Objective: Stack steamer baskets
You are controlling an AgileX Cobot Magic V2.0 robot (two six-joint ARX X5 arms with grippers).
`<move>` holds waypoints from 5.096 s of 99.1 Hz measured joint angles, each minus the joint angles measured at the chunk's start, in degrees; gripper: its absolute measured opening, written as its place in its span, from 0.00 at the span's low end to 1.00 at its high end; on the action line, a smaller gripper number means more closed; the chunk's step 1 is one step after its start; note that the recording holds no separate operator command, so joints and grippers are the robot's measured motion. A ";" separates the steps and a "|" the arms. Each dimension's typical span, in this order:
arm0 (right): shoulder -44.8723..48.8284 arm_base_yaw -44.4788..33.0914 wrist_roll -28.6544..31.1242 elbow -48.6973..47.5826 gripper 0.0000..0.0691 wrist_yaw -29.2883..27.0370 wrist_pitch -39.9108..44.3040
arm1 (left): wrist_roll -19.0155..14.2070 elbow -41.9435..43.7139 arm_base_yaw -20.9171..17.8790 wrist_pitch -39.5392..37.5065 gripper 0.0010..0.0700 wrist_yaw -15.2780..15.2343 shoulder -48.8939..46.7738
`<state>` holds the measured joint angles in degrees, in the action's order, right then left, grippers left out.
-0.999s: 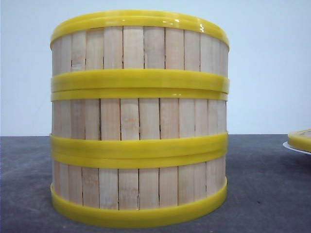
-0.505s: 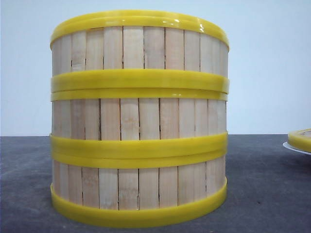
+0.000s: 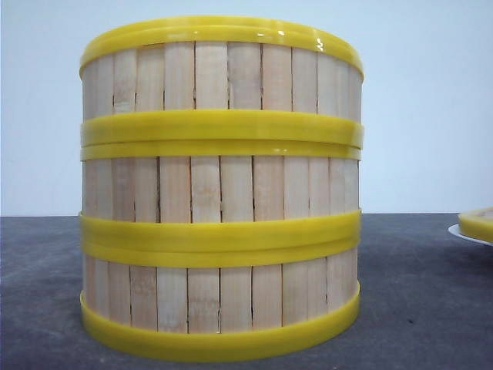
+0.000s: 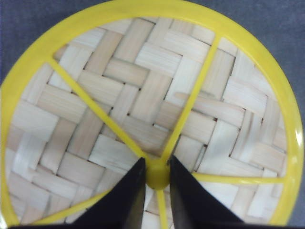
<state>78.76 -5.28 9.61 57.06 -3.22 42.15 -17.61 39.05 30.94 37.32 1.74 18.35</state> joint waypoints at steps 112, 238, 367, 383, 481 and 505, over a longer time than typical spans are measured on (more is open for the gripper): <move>2.75 42.62 -2.40 44.54 0.08 5.99 21.92 | -0.02 0.00 0.00 -0.28 0.33 0.00 0.00; 15.50 56.65 -5.14 47.06 0.08 1.51 23.19 | -0.02 0.00 0.00 -0.24 0.33 0.00 0.00; -2.19 57.35 -5.33 47.47 0.50 -16.09 17.29 | -0.02 0.00 0.00 -2.05 0.33 -0.02 0.00; -10.10 57.35 -5.33 47.47 0.50 -19.10 18.84 | -0.02 0.00 0.00 -2.01 0.33 -0.02 0.00; -38.73 57.37 4.17 9.16 0.02 -24.68 9.38 | 1.11 0.00 0.00 -1.99 0.02 -0.22 0.00; -38.73 57.37 4.17 9.16 0.01 -25.07 9.38 | 1.11 0.00 0.00 -1.99 0.02 -0.22 0.00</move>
<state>40.03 52.10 13.78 66.22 -28.29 51.53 -16.49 39.05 30.94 35.33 1.52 18.35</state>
